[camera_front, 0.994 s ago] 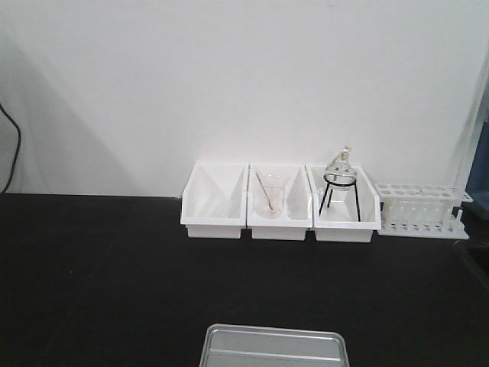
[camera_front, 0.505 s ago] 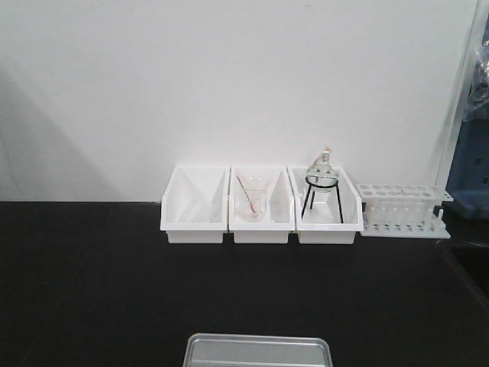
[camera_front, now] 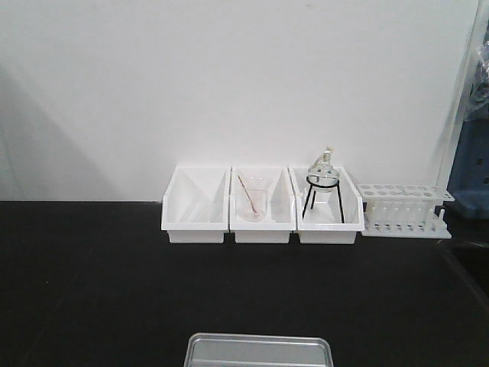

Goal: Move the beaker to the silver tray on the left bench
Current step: 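Align the base in front of the silver tray, beaker held, then lower the beaker onto the silver tray with the right gripper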

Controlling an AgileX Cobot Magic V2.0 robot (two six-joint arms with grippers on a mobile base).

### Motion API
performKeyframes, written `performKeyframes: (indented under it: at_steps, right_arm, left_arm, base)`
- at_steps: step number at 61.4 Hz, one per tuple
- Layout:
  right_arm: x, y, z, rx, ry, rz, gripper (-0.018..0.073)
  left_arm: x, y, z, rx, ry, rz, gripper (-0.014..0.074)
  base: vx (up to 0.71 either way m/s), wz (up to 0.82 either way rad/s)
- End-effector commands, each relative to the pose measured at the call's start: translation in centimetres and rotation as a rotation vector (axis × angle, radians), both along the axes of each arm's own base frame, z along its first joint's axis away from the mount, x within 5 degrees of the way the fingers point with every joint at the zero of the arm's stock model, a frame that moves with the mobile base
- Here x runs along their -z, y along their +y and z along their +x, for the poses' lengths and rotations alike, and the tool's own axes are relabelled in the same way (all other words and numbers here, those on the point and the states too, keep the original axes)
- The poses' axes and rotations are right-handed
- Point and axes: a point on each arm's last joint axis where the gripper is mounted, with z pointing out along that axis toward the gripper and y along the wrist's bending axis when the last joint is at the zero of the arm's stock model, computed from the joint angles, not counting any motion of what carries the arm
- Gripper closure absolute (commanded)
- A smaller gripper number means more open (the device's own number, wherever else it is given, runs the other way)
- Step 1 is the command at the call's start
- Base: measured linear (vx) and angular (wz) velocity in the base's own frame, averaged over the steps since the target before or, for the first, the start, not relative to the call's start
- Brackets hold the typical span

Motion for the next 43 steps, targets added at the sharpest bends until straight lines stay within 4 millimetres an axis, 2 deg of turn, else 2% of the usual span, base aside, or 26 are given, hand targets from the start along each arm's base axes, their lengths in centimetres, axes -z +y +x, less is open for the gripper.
performKeyframes:
  at_steps: [1, 11, 17, 22, 33, 43]
  right_arm:
    - [-2.0, 0.6, 0.1, -0.067, -0.149, 0.003, 0.0571]
    - [-2.4, 1.2, 0.6, -0.117, -0.199, 0.007, 0.0571]
    - [-2.0, 2.1, 2.3, -0.169, -0.182, 0.010, 0.0571]
    - [-1.1, 3.4, 4.7, -0.246, -0.161, 0.025, 0.0571]
    - [2.6, 6.7, 10.0, -0.452, -0.130, 0.107, 0.0571]
    - [8.5, 9.0, 13.5, -0.607, -0.097, 0.066, 0.0571]
  left_arm:
    - [-0.1, -0.1, 0.2, 0.012, -0.069, -0.007, 0.0595]
    - [-0.1, -0.1, 0.2, 0.012, -0.069, -0.007, 0.0595]
    - [-0.1, -0.1, 0.2, 0.012, -0.069, -0.007, 0.0595]
    - [-0.1, -0.1, 0.2, 0.012, -0.069, -0.007, 0.0595]
    - [-0.1, -0.1, 0.2, 0.012, -0.069, -0.007, 0.0595]
    - [-0.1, -0.1, 0.2, 0.012, -0.069, -0.007, 0.0595]
  base:
    - [0.00, 0.00]
    - [0.00, 0.00]
    - [0.00, 0.00]
    - [0.00, 0.00]
    - [0.00, 0.00]
    - [0.00, 0.00]
